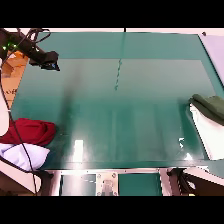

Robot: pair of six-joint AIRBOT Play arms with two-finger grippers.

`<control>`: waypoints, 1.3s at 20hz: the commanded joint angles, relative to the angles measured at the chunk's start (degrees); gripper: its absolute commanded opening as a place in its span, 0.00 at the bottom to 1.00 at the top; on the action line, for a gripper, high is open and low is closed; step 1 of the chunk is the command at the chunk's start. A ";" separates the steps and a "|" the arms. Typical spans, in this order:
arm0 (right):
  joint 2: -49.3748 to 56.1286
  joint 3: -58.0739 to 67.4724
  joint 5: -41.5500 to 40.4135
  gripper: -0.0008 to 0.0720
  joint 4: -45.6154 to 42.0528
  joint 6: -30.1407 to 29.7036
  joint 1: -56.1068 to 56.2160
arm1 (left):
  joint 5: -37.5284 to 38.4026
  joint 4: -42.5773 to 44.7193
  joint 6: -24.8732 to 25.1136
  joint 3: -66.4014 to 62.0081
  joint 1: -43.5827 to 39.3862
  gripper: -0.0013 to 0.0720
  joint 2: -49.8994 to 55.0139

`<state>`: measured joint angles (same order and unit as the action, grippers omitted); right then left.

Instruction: Fold the shirts.

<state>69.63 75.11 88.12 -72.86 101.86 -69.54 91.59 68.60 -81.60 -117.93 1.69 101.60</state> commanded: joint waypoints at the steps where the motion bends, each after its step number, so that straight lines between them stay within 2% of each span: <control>1: -0.09 -6.62 1.57 0.48 -14.45 4.22 -0.09 | 0.07 -0.02 0.02 -0.04 0.02 0.06 -0.02; 2: -0.09 -8.66 2.14 0.81 -17.29 4.22 -0.09 | 0.09 -0.02 0.02 -0.04 0.02 0.06 -0.02; 4: 0.24 -11.08 4.55 0.82 -21.16 4.26 -0.33 | 0.09 -0.02 0.02 -0.04 0.02 0.06 -0.02; 6: 0.90 -10.58 5.88 0.82 -20.68 6.40 -0.44 | 0.13 -0.07 0.02 -0.04 0.02 0.06 -0.02; 7: 0.98 -9.81 5.51 0.72 -19.15 6.58 -0.22 | 0.07 -0.17 0.04 -0.04 0.02 0.06 -0.02; 8: 0.98 -8.79 4.44 0.38 -16.31 6.21 0.66 | -0.20 -0.24 0.07 -0.04 0.02 0.06 -0.09; 9: 0.96 -7.67 2.75 0.11 -12.79 4.59 2.29 | -0.57 -0.24 0.20 -0.04 0.02 0.06 -0.31; 10: 0.87 -6.54 0.61 0.03 -9.05 2.89 4.83 | -1.11 -0.28 0.20 -0.04 0.02 0.05 -0.68; 13: 0.72 -5.22 -5.35 0.03 -2.64 -0.72 15.80 | -0.72 -0.31 -0.22 0.48 -0.02 0.05 -3.17; 15: -0.07 -5.90 -8.37 0.03 -2.56 -2.29 25.55 | -0.66 -0.26 -1.09 5.77 -0.02 0.05 -7.26; 17: -2.78 -9.53 -12.09 0.03 -2.60 -3.54 35.76 | -1.84 -0.26 -1.60 15.47 -0.02 0.05 -13.18; 23: -12.41 -28.55 -20.26 0.03 -2.51 -4.22 60.85 | -11.91 0.07 -4.17 56.22 -0.02 0.05 -38.62; 26: -12.41 -29.09 -21.03 0.03 -2.49 -4.20 66.77 | -12.31 0.81 -6.01 63.54 -0.02 0.06 -44.48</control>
<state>58.59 48.95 69.76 -75.57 97.91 -10.02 81.56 68.88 -85.93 -64.29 1.69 64.16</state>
